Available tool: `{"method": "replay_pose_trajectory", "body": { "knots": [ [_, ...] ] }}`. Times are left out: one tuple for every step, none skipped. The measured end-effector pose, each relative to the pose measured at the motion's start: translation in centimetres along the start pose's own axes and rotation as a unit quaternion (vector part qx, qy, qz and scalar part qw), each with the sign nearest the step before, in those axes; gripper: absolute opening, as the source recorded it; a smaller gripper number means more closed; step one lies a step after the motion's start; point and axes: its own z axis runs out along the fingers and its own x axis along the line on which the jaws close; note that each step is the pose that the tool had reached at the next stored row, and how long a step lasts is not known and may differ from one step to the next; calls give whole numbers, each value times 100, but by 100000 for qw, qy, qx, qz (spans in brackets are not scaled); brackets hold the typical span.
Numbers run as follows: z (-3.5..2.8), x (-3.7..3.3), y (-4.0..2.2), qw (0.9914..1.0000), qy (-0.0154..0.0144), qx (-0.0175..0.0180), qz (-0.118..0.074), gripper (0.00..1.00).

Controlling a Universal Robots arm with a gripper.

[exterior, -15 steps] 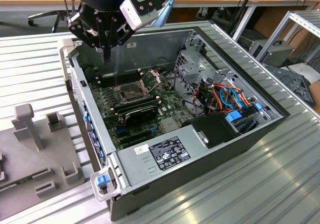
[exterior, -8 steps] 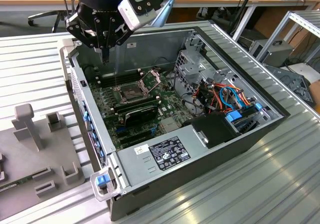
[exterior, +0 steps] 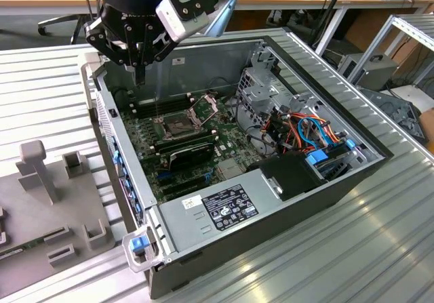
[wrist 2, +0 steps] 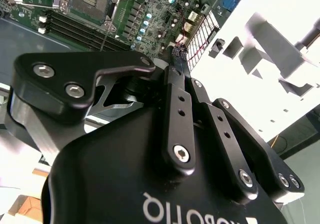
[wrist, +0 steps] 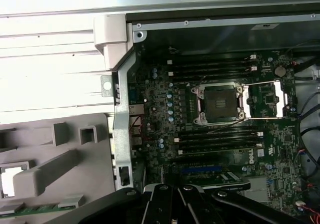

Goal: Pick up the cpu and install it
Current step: 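Reach for the cpu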

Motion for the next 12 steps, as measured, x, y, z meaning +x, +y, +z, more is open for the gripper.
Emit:
{"method": "replay_pose_trajectory", "body": {
  "knots": [
    [0,7,0,100000,0,2,-1,11],
    [-1,13,-1,100000,2,1,1,11],
    [-1,20,-1,100000,-1,2,1,11],
    [0,24,-2,100000,-1,-1,1,11],
    [-1,27,-2,100000,0,2,1,11],
    [-1,32,-2,100000,0,0,1,11],
    [-1,36,-3,100000,0,2,0,11],
    [-1,41,-3,100000,2,0,1,11],
    [-1,46,-4,100000,1,2,-1,11],
    [-1,51,-4,100000,0,0,0,11],
    [-2,56,-4,100000,1,1,0,11],
    [-2,61,-4,100000,3,2,-1,11]
  ]
}}
